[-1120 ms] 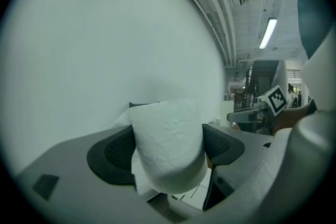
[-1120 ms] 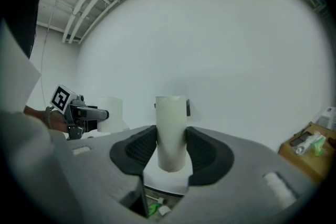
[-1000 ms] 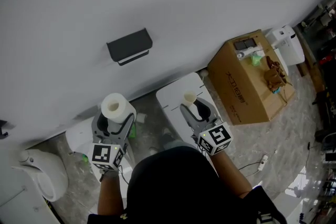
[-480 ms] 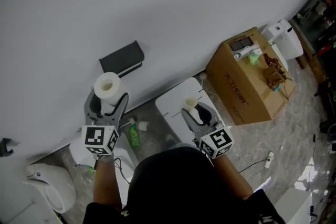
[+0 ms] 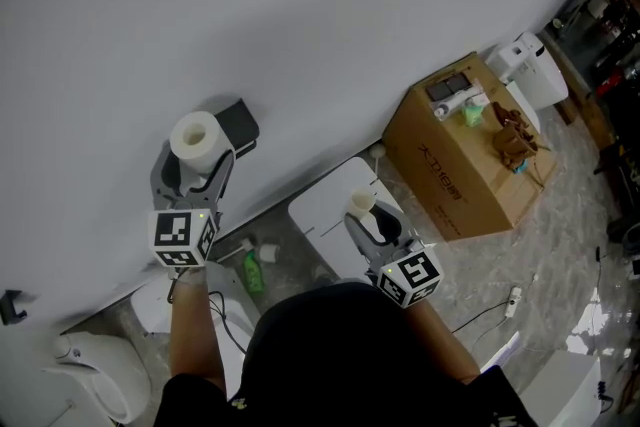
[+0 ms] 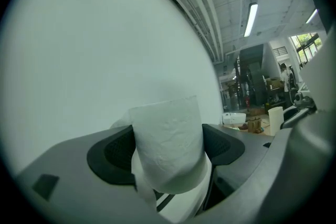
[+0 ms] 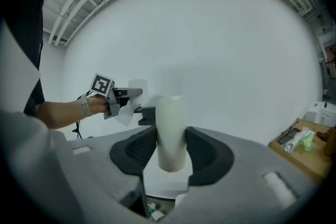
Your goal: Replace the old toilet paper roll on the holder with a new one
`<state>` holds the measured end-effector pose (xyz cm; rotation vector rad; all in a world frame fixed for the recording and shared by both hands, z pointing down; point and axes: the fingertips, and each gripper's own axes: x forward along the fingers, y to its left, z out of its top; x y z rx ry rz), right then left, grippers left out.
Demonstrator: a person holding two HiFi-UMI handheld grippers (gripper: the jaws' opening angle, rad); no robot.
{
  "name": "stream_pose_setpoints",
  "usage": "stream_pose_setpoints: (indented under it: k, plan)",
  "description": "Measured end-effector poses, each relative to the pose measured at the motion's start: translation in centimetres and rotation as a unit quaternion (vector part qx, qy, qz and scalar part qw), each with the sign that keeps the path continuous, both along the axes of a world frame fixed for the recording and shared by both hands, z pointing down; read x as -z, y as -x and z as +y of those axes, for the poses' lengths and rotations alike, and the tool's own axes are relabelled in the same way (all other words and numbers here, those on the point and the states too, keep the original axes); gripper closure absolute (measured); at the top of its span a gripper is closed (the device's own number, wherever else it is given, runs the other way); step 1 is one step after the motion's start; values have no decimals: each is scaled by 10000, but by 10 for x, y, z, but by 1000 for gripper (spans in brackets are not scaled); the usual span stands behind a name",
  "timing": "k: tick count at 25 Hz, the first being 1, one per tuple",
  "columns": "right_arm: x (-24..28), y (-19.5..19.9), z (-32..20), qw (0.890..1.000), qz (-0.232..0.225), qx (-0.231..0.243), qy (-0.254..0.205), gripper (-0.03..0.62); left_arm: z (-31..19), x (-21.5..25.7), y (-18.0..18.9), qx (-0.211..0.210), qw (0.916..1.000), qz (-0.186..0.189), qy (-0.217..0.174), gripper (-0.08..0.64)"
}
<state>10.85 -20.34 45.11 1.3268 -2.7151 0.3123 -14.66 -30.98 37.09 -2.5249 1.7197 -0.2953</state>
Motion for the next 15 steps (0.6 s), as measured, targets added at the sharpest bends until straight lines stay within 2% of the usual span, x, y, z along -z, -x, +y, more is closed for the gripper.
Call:
stream_pose_setpoints:
  k: [8,15]
  plan:
    - [-4,-8,-15,10000,44,-67,52,417,-41,-8,2,80,9999,88,-11,153]
    - [-4,-14,-19,9998,61,-127,115,417,-56,-19,10,186,9998,82,42,153]
